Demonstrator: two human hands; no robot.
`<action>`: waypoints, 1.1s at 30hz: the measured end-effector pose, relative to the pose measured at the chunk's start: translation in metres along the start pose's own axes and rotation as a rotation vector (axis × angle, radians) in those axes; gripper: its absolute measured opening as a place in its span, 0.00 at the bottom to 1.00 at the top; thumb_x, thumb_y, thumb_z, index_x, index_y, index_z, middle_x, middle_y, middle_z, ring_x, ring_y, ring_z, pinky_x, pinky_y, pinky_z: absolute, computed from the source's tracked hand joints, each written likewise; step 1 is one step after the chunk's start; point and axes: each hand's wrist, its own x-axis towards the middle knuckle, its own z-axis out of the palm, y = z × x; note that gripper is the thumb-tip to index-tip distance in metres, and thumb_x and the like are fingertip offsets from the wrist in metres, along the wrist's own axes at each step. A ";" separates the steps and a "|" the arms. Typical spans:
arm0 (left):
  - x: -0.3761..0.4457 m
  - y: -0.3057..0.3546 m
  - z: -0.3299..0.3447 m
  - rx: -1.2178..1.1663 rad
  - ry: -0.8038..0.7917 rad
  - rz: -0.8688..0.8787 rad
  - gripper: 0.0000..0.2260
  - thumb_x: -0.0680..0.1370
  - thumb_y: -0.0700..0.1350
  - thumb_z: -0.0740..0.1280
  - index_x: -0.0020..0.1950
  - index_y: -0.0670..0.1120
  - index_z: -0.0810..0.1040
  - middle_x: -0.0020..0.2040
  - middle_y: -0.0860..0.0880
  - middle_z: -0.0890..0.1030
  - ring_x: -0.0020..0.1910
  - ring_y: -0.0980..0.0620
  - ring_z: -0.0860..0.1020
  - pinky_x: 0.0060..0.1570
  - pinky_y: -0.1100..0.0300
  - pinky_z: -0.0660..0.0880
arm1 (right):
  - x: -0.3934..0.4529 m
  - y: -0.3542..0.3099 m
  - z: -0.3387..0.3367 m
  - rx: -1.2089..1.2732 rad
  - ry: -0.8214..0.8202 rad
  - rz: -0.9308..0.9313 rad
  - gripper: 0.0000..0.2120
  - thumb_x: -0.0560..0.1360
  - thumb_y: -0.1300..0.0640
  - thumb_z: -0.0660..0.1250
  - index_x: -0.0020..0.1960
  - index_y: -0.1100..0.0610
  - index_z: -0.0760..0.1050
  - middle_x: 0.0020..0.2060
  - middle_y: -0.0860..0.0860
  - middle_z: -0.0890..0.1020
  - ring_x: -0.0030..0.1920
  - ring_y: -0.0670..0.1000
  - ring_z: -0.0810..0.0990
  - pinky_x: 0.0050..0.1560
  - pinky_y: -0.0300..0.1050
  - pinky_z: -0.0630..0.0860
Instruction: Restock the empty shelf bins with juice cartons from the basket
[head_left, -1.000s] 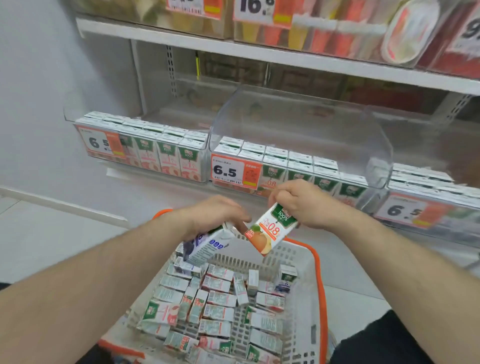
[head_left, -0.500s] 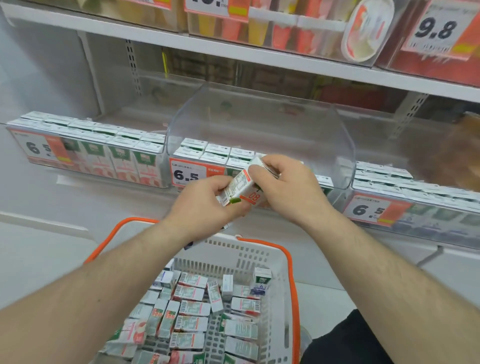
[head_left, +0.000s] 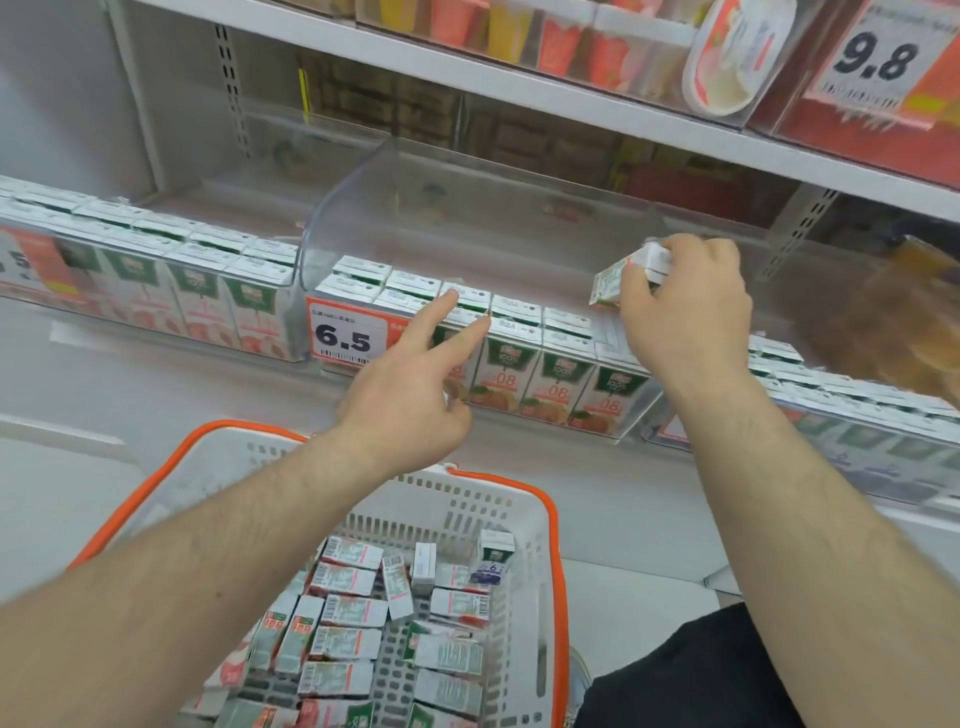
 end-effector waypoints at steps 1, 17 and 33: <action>0.000 0.000 0.000 0.001 -0.001 0.005 0.35 0.74 0.42 0.67 0.77 0.62 0.58 0.78 0.63 0.47 0.56 0.57 0.75 0.49 0.54 0.76 | 0.001 -0.003 0.005 -0.031 -0.048 0.007 0.17 0.80 0.52 0.59 0.65 0.60 0.72 0.63 0.59 0.70 0.54 0.65 0.75 0.50 0.49 0.67; 0.001 0.000 -0.008 -0.042 -0.138 -0.047 0.36 0.75 0.43 0.66 0.77 0.63 0.55 0.76 0.67 0.48 0.49 0.61 0.75 0.55 0.57 0.73 | 0.016 -0.019 0.024 -0.245 -0.664 0.228 0.15 0.79 0.54 0.52 0.49 0.62 0.74 0.55 0.61 0.76 0.50 0.60 0.75 0.49 0.50 0.73; 0.004 0.003 -0.013 -0.289 -0.033 -0.052 0.31 0.74 0.38 0.66 0.74 0.59 0.65 0.74 0.65 0.59 0.64 0.61 0.69 0.65 0.61 0.68 | 0.020 -0.023 0.011 -0.041 -0.763 0.300 0.38 0.80 0.33 0.42 0.78 0.58 0.58 0.77 0.56 0.60 0.76 0.59 0.60 0.74 0.56 0.56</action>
